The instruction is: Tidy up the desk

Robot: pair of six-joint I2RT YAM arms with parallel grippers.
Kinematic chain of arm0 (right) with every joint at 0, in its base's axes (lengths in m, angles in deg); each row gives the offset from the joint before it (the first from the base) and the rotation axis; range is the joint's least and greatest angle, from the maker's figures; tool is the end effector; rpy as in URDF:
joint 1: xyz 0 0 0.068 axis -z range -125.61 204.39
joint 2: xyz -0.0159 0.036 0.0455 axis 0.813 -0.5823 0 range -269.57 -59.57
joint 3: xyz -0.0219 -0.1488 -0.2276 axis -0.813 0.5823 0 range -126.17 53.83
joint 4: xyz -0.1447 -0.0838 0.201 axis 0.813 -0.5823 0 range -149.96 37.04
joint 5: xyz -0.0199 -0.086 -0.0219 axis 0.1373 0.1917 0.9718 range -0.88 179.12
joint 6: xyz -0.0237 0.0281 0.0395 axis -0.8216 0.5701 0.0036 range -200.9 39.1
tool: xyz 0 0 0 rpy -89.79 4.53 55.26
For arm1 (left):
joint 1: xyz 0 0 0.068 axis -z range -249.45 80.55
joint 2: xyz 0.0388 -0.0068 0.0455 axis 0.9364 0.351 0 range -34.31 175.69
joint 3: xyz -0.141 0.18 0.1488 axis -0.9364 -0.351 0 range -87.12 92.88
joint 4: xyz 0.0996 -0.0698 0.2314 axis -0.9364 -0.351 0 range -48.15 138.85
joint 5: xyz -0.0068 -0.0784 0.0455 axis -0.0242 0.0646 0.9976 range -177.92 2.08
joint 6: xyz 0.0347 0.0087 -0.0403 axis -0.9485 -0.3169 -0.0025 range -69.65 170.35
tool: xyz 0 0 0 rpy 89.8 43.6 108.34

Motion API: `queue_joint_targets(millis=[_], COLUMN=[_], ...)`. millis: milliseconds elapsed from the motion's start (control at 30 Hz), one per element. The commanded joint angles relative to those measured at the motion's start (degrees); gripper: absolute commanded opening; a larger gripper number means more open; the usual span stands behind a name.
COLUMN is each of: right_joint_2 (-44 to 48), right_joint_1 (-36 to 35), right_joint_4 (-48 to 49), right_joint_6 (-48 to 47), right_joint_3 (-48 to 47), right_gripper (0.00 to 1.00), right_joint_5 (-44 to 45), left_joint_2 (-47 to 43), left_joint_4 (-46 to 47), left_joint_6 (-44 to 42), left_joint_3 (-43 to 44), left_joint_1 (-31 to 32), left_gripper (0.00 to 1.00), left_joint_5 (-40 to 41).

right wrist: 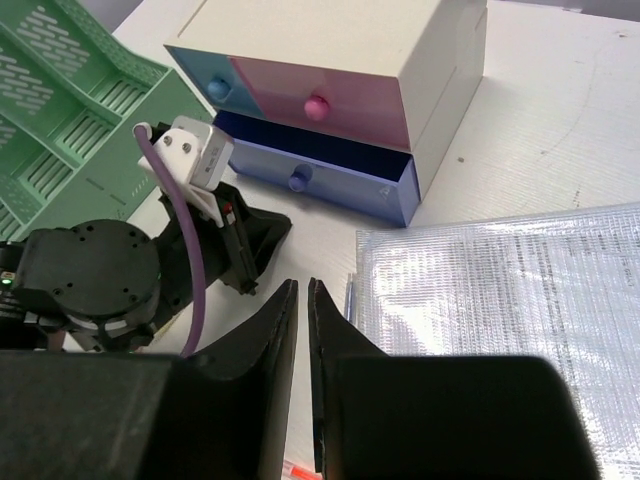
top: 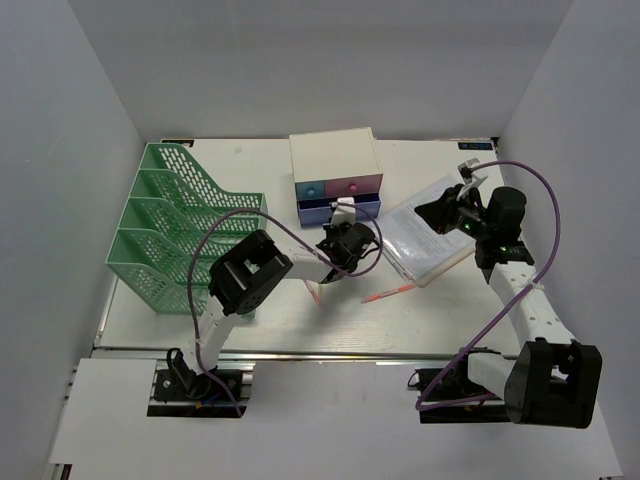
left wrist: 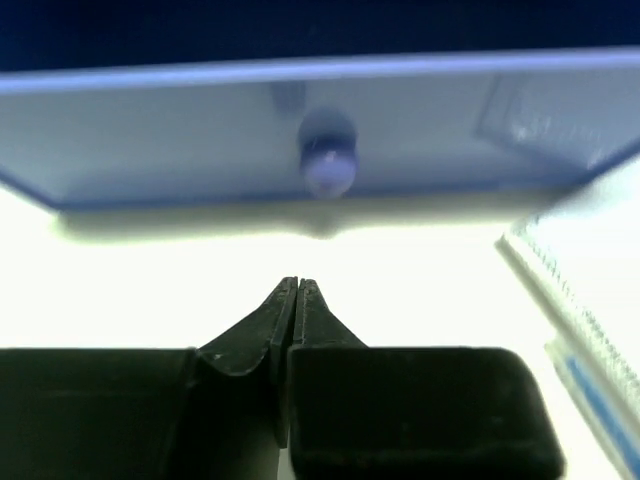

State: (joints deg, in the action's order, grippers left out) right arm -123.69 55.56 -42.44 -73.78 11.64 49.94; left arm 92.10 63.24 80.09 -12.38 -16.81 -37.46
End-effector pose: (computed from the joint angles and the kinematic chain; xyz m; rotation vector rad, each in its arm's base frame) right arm 0.2545 0.0173 0.2951 -0.3715 1.7339 0.6773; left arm 0.2964 -0.3430 0.1124 -0.0581 1.9662 0.0543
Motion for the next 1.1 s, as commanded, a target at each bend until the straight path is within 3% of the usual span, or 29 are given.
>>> queue_joint_targets(millis=[0,133,233,267,367,400,567,733,833,900,933,1067], right_joint_2=[-0.13,-0.31,-0.74,-0.83,-1.97,-2.24,-2.68,-1.54,-2.32,-2.76,-3.20,-4.96], right_joint_1=[0.41,0.41,0.32,0.32,0.32,0.41,0.32,-0.03,-1.08,-3.86,-5.63,-10.29], right_joint_4=[2.22,2.40,2.22,1.78,-0.32,-0.68,-0.68,-1.91,-4.62,-6.73,-8.57,-10.08], right_joint_6=[0.09,-0.08,-0.87,-1.48,-3.59,-4.99,-6.85,-20.87,-29.06,-38.55,-41.36,-54.89], right_joint_3=[0.10,0.18,0.27,0.10,-0.69,-0.87,-0.43,2.11,2.99,2.73,2.21,0.19], right_gripper=[0.15,0.16,0.28,0.38,0.53,0.55,0.57,0.55,0.52,0.55,0.62,0.67], right_joint_5=[-1.43,-1.60,-2.30,-2.74,-5.11,-5.81,-9.94,-14.69,-17.41,-17.42,-16.03,-8.47], left_joint_2=[-5.65,-7.05,-8.54,-9.07,-12.14,-14.41,-20.49,-29.00,-34.02,-40.34,-42.71,-59.82], left_joint_4=[-2.97,-2.79,-2.79,-2.97,-3.32,-2.88,-0.33,-4.01,-9.52,-13.15,-16.38,-22.38], left_joint_6=[2.69,2.61,2.43,2.26,0.85,-0.46,-5.82,-6.97,-8.99,-10.65,-11.88,-14.96], left_joint_3=[-3.01,-4.60,-5.22,-5.22,-5.48,-5.83,-7.85,-10.31,-12.51,-14.17,-15.23,-21.46], left_joint_1=[0.88,1.41,1.41,1.41,1.41,1.41,0.80,-0.26,-0.26,-0.79,-0.79,-1.31], left_gripper=[0.00,0.00,0.00,0.14,0.32,0.40,0.55,0.72,0.75,0.75,0.75,0.76], left_joint_5=[-1.76,-1.24,-1.15,-1.15,-1.93,-2.29,-5.71,-12.57,-17.57,-20.82,-25.88,-31.03])
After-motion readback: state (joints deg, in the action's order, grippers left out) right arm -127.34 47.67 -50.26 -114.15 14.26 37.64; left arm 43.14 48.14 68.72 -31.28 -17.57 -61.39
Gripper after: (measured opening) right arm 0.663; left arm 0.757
